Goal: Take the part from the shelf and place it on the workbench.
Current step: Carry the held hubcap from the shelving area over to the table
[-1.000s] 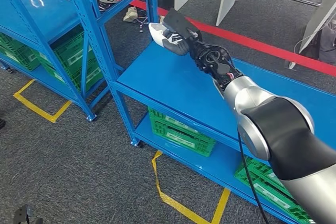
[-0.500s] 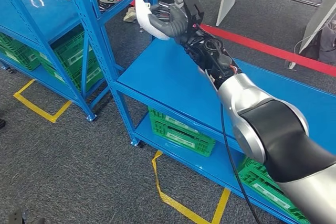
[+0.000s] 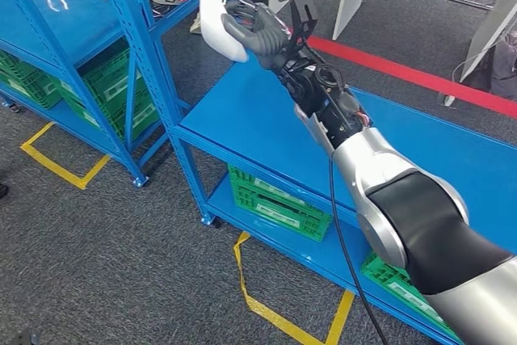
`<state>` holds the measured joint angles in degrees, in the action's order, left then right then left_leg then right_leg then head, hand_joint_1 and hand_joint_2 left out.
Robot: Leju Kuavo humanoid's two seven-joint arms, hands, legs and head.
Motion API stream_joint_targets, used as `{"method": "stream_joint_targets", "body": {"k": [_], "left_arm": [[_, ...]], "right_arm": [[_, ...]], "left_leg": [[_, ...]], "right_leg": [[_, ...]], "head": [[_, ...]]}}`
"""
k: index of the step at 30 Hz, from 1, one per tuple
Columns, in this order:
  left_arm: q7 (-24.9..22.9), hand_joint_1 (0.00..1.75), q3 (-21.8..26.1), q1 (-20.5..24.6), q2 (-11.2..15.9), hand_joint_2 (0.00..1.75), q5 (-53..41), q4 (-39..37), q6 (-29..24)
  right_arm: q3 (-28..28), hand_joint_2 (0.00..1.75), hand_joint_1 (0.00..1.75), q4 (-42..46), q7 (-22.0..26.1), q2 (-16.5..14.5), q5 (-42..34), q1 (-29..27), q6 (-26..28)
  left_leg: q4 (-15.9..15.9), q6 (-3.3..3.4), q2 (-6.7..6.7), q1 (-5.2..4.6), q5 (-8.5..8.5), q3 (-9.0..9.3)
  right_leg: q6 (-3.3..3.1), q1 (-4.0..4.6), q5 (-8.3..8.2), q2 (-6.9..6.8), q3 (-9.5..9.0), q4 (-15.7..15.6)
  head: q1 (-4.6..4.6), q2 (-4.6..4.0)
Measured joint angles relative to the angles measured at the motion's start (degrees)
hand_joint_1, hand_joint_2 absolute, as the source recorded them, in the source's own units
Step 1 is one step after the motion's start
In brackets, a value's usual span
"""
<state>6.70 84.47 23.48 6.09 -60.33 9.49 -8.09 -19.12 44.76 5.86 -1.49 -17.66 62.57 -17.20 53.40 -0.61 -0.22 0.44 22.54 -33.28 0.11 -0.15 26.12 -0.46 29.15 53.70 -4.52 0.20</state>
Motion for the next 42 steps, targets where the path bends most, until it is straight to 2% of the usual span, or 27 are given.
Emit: {"method": "stream_joint_targets", "body": {"k": [10,23,36,42], "left_arm": [[1.8,0.0,0.0,-0.3,0.0,1.75,0.0,0.0,-5.0],[1.8,0.0,1.4,-1.2,0.5,1.75,2.0,0.0,-4.1],[1.8,0.0,1.5,-1.4,0.8,1.75,2.4,0.0,-4.1],[1.8,0.0,1.5,-1.6,0.9,1.75,2.7,0.0,-4.2]], "right_arm": [[-0.3,1.75,1.75,6.1,-1.8,0.8,-4.0,-2.5,3.5],[-0.9,1.75,1.75,21.2,-8.6,5.2,-10.3,-10.3,8.0],[-1.4,1.75,1.75,29.0,-9.2,7.0,-11.3,-13.5,9.0],[-1.5,1.75,1.75,34.0,-9.7,7.5,-11.4,-17.9,10.2]], "left_leg": [[0.0,0.0,0.0,0.0,0.0,0.0],[0.0,0.0,0.02,0.0,0.01,0.0],[0.0,0.0,0.02,0.02,0.0,0.0],[0.0,-0.01,0.01,0.01,0.01,-0.01]], "right_leg": [[0.0,0.0,0.0,0.0,0.01,0.0],[0.0,-0.05,0.0,0.01,0.02,0.0],[0.0,-0.04,0.0,0.01,0.02,0.0],[0.0,-0.04,0.01,0.01,0.01,0.0]], "head": [[-0.01,0.0],[0.0,0.0],[0.0,0.0],[0.0,0.0]]}}
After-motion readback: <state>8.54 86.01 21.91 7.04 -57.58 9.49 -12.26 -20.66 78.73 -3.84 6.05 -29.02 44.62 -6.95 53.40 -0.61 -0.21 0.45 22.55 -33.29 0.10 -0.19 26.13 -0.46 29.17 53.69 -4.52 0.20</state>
